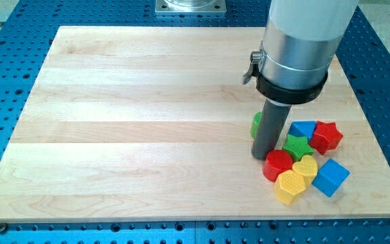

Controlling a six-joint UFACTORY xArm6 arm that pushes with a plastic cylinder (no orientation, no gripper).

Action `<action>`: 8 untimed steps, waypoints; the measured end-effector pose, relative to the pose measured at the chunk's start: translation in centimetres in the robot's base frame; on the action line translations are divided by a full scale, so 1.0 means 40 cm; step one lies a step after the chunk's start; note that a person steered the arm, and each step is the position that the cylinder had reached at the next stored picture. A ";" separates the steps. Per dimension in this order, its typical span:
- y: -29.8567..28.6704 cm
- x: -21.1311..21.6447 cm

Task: Move the green circle to the left center of the board

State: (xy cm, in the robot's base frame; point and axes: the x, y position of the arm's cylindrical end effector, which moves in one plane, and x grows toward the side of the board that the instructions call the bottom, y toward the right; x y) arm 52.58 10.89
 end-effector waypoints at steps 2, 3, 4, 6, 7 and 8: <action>-0.010 -0.002; -0.009 -0.037; -0.007 -0.113; 0.081 -0.296; 0.070 -0.340; -0.186 -0.440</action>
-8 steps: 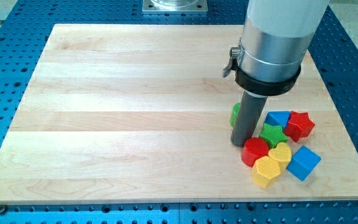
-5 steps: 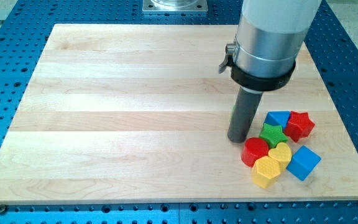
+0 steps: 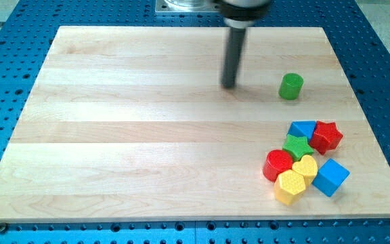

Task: Move the green circle to the left center of the board

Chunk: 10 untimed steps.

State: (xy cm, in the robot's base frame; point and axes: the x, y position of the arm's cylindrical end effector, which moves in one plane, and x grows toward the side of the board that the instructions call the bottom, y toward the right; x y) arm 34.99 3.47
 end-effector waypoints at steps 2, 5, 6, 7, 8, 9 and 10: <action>0.320 -0.139; 0.168 0.048; 0.340 0.044; 0.531 0.044; 0.521 0.087; 0.307 0.088; 0.317 0.089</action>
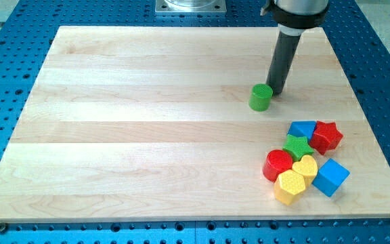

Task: Move the green circle to the left center of the board

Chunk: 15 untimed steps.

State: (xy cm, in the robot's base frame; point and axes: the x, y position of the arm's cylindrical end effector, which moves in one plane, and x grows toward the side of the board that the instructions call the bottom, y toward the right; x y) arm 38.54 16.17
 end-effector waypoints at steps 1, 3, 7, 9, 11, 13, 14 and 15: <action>0.021 0.000; 0.112 0.000; -0.250 0.054; -0.041 0.064; -0.527 0.124; -0.834 0.124; -0.603 0.167; -0.824 0.235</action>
State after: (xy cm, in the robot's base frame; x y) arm 47.93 -16.78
